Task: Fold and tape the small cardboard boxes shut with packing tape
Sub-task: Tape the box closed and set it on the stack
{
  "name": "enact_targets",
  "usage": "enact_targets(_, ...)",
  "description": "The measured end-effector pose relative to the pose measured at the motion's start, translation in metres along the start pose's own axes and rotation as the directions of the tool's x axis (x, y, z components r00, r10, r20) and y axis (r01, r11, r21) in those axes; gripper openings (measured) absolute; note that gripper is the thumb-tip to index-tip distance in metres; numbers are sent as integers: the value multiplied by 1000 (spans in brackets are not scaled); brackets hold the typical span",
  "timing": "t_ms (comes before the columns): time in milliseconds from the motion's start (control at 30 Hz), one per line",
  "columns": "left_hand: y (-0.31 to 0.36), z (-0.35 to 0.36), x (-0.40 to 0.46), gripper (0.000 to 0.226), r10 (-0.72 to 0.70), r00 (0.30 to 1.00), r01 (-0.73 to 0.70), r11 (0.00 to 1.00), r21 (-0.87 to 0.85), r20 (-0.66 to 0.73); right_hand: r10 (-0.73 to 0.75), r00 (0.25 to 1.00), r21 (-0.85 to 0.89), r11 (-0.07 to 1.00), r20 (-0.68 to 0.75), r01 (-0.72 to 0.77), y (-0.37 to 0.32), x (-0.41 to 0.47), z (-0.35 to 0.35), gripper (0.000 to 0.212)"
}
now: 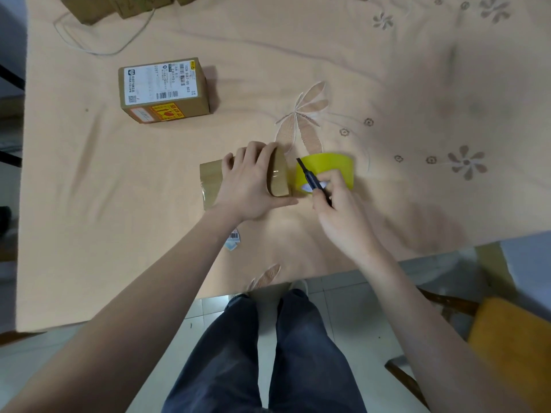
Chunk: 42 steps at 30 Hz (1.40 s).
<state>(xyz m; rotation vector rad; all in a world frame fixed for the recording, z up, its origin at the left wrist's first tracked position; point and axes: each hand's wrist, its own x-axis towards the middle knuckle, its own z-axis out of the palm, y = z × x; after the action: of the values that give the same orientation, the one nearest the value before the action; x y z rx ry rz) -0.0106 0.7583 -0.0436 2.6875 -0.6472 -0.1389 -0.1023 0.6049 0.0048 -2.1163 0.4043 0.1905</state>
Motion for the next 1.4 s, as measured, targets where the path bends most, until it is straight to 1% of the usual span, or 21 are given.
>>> enact_targets(133,5,-7,-1,106,3,998,-7,998,-66,-66,2,999,29,1000,-37,-1,-5,-3,-5,23)
enact_targets(200,9,-10,-2,106,14,997,-22,995,-96,-75,-14,998,38,999,-60,16,-8,-3,-6,21)
enact_targets(300,15,-12,-4,105,9,998,-16,990,-138,-55,-14,997,56,998,-73,18,-13,-1,-7,19)
enact_targets(433,16,-13,-4,104,4,1000,-9,987,-163,-30,9,996,1,1000,-90,-8,-15,2,-9,24)
enact_targets(733,18,-12,-5,103,-4,1000,0,987,-160,-24,18,998,-131,991,-67,-27,-19,9,-5,31)
enact_targets(967,19,-8,0,108,-45,999,40,984,-173,-23,9,997,-199,980,-73,-23,-26,11,-7,36)
enact_targets(1100,18,-5,1,112,-52,999,49,986,-157,-15,21,998,-233,972,-56,-33,-25,7,-10,35)
enact_targets(1233,20,-4,1,114,-70,997,71,988,-141,8,14,1000,-273,962,-17,-18,-25,4,-15,28)
enact_targets(1333,20,-7,4,116,-120,993,118,979,-163,1,0,1000,-326,945,21,7,-19,-4,-19,22)
enact_targets(1400,18,-11,8,116,-143,990,140,971,-195,0,20,1000,-329,944,16,-14,-13,-9,-21,22)
